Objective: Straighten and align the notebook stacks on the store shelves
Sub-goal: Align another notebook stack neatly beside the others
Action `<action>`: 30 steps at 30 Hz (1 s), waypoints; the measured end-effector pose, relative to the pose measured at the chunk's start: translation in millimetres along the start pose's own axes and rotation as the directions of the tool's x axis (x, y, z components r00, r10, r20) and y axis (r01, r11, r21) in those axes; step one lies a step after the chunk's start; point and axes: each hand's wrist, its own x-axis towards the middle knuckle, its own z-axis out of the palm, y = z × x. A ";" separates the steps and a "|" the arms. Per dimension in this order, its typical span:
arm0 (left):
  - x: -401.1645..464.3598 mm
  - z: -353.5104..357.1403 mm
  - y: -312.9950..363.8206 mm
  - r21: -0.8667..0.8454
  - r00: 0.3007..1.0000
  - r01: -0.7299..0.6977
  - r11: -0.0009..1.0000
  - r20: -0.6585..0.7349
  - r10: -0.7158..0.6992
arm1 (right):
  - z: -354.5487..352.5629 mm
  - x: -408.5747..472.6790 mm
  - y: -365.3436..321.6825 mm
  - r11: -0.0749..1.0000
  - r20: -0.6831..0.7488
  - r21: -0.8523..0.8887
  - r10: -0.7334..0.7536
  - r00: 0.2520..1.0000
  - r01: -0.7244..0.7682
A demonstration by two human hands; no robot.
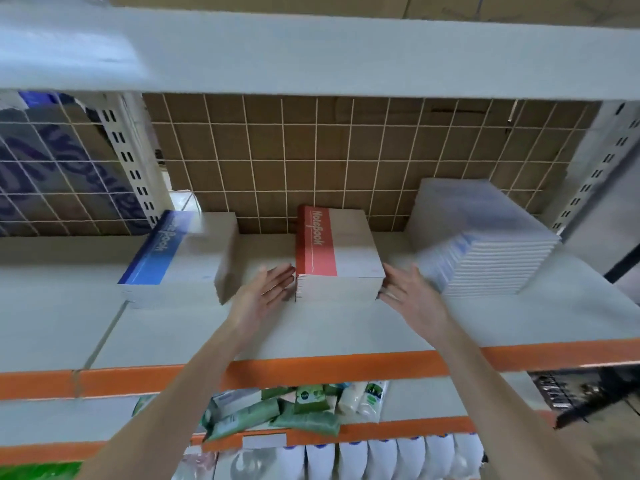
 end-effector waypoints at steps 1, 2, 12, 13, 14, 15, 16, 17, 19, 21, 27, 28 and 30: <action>2.3 0.9 -3.5 -0.010 1.000 -0.009 1.000 0.007 0.009 | -0.5 0.3 1.1 1.000 -0.003 -0.015 -0.013 1.000 0.013; 3.8 1.2 -6.4 -0.026 1.000 -0.014 1.000 0.016 0.014 | -0.6 -0.8 2.0 0.999 0.006 -0.027 -0.021 1.000 0.022; -1.9 3.1 -5.2 -0.100 0.994 0.026 0.995 0.106 -0.016 | 2.8 -9.9 -2.1 0.999 0.062 0.023 -0.030 0.998 0.029; -2.8 3.6 -4.6 -0.091 0.994 0.024 0.996 0.108 -0.014 | 2.9 -10.0 -2.2 0.999 0.061 0.039 -0.024 0.998 0.022; -3.4 3.9 -4.2 -0.088 0.994 0.020 0.996 0.111 -0.010 | 3.3 -10.0 -2.0 0.998 0.059 0.064 -0.014 0.998 0.010; -3.7 4.2 -3.8 -0.083 0.993 0.015 0.996 0.117 -0.006 | 3.6 -9.4 -1.8 0.997 0.047 0.082 -0.007 0.999 0.003; -4.2 4.3 -3.8 -0.078 0.992 0.014 0.997 0.122 -0.004 | 4.2 -8.9 -1.7 0.997 0.024 0.082 -0.007 1.000 0.005; -4.2 4.6 -3.9 -0.069 0.992 0.015 0.998 0.127 -0.007 | 4.0 -8.4 -1.2 0.998 0.002 0.068 -0.012 1.000 0.012; -3.3 3.9 -4.3 -0.059 0.992 0.018 0.998 0.129 -0.011 | 3.3 -8.7 -0.6 0.999 0.010 0.043 -0.019 1.000 0.018; -2.0 3.4 -4.8 -0.067 0.992 0.015 0.998 0.123 -0.007 | 1.2 -10.1 0.0 1.000 0.055 0.017 -0.017 0.998 0.016; -4.1 4.8 -5.5 -0.045 0.992 -0.047 0.998 0.118 0.052 | -3.0 -9.4 2.1 0.998 0.086 -0.055 -0.016 0.996 0.021; -4.6 4.7 -5.8 -0.043 0.991 -0.053 0.998 0.121 0.058 | -3.3 -9.8 2.2 0.998 0.093 -0.064 -0.014 0.996 0.020; -5.1 5.0 -6.1 -0.041 0.990 -0.063 0.997 0.123 0.068 | -3.8 -9.9 2.3 0.997 0.095 -0.073 -0.012 0.995 0.019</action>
